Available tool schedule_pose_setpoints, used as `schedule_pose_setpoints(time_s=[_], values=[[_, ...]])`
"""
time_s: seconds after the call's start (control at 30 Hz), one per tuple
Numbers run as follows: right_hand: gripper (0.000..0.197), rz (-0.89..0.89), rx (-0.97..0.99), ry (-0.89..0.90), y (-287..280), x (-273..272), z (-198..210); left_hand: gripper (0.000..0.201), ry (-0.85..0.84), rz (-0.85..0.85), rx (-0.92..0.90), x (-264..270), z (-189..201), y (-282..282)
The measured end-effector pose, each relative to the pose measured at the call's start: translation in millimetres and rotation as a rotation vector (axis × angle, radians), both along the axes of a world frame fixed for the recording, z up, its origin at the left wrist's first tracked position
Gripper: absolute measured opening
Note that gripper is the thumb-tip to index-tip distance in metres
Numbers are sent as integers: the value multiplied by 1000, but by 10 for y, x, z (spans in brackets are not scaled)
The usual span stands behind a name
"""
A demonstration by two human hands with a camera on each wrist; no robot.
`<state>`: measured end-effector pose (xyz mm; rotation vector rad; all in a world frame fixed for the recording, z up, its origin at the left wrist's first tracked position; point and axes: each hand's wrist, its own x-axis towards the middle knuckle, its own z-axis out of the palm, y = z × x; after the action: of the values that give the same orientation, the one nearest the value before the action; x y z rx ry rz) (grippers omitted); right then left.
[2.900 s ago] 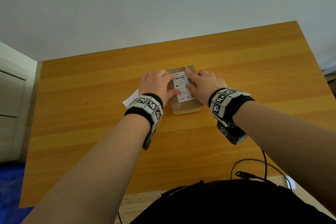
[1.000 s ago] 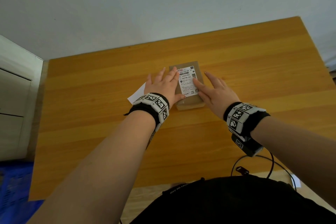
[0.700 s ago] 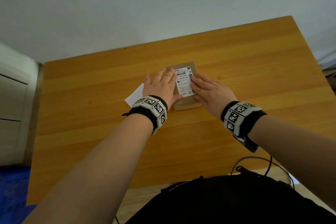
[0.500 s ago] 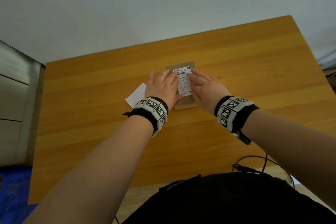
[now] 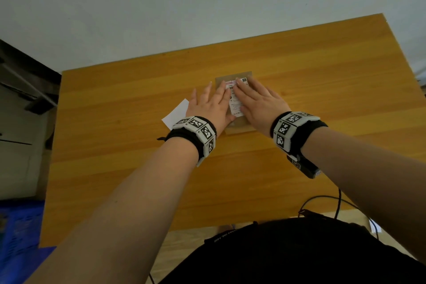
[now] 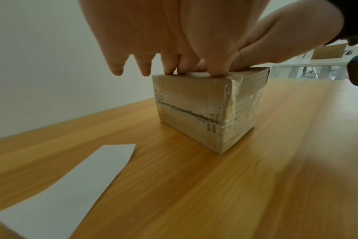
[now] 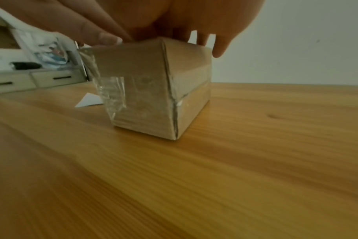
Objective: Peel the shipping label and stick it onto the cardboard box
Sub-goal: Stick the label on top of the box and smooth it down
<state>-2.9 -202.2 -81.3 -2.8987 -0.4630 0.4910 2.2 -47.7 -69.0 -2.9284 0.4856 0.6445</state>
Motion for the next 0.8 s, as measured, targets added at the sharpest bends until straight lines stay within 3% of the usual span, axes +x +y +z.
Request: schedule_pose_setpoints(time_s=[0.37, 0.63, 0.8], values=[[70, -117, 111, 68, 36, -15, -1, 69, 45, 32, -62, -19, -32, 40], [62, -21, 217, 129, -165, 80, 54, 70, 27, 19, -40, -27, -18, 30], [51, -199, 468, 131, -124, -64, -21, 68, 11, 10, -31, -50, -17, 16]])
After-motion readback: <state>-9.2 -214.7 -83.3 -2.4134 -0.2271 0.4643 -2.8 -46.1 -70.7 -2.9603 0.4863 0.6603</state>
